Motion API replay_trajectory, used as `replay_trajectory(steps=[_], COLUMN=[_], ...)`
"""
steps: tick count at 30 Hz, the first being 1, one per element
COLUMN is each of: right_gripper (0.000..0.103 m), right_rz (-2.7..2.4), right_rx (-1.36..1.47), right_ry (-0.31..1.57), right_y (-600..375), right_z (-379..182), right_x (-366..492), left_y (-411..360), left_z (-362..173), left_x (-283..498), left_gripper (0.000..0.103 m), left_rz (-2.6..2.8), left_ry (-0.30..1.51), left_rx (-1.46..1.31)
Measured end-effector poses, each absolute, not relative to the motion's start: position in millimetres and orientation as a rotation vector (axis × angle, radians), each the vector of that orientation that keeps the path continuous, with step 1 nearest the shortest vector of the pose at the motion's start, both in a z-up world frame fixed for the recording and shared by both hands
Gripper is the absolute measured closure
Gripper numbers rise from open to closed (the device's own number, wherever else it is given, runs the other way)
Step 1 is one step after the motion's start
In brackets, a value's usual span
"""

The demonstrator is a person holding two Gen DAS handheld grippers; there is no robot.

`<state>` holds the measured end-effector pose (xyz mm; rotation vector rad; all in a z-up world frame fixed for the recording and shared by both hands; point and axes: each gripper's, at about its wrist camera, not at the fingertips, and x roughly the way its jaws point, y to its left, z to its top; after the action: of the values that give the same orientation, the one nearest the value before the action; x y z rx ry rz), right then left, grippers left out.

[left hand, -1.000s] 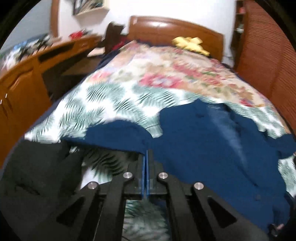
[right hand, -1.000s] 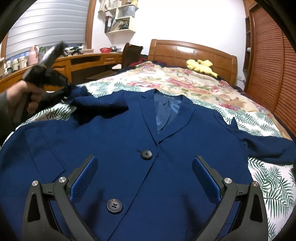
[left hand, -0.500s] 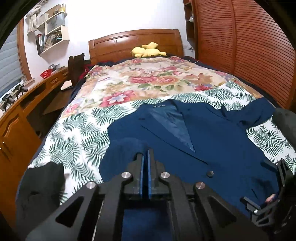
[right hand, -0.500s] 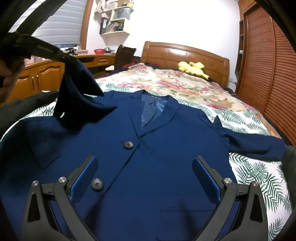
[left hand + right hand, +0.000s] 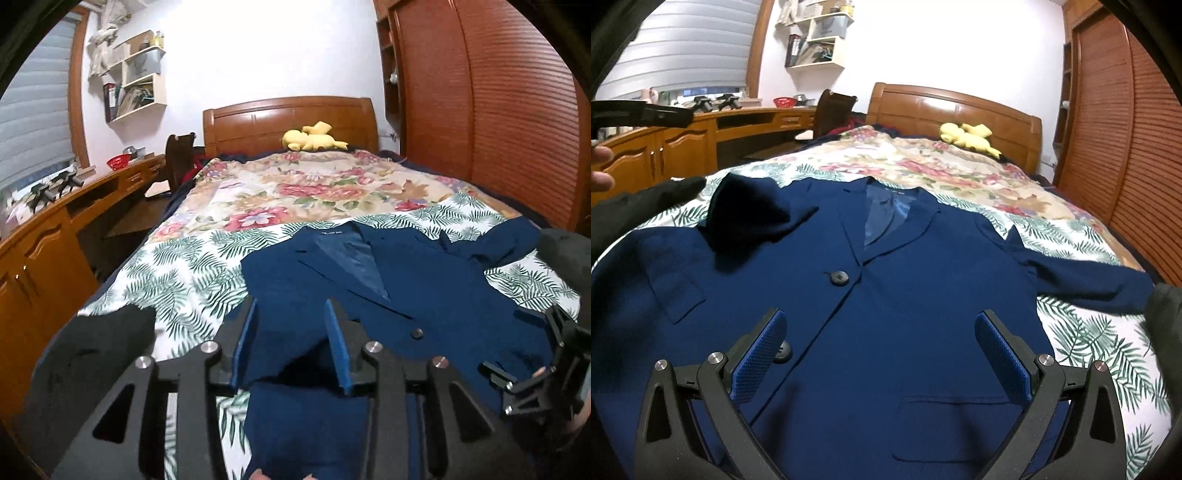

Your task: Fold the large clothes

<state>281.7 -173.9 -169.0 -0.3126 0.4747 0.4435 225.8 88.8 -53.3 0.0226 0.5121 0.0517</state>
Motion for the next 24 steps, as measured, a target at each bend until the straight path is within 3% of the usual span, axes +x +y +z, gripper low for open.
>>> replay_trajectory(steps=[15, 24], right_gripper=[0.004, 0.02], right_rz=[0.776, 0.905], right_rx=[-0.342, -0.364], right_ry=[0.461, 0.557], right_y=[-63, 34], right_z=[-103, -100], right_x=[293, 324], left_y=[148, 182], left_z=[-68, -55], left_x=[145, 114], left_gripper=[0.066, 0.066], left_rz=[0.11, 0.14], left_ry=[0.446, 0.396], left_rx=[-0.104, -0.158])
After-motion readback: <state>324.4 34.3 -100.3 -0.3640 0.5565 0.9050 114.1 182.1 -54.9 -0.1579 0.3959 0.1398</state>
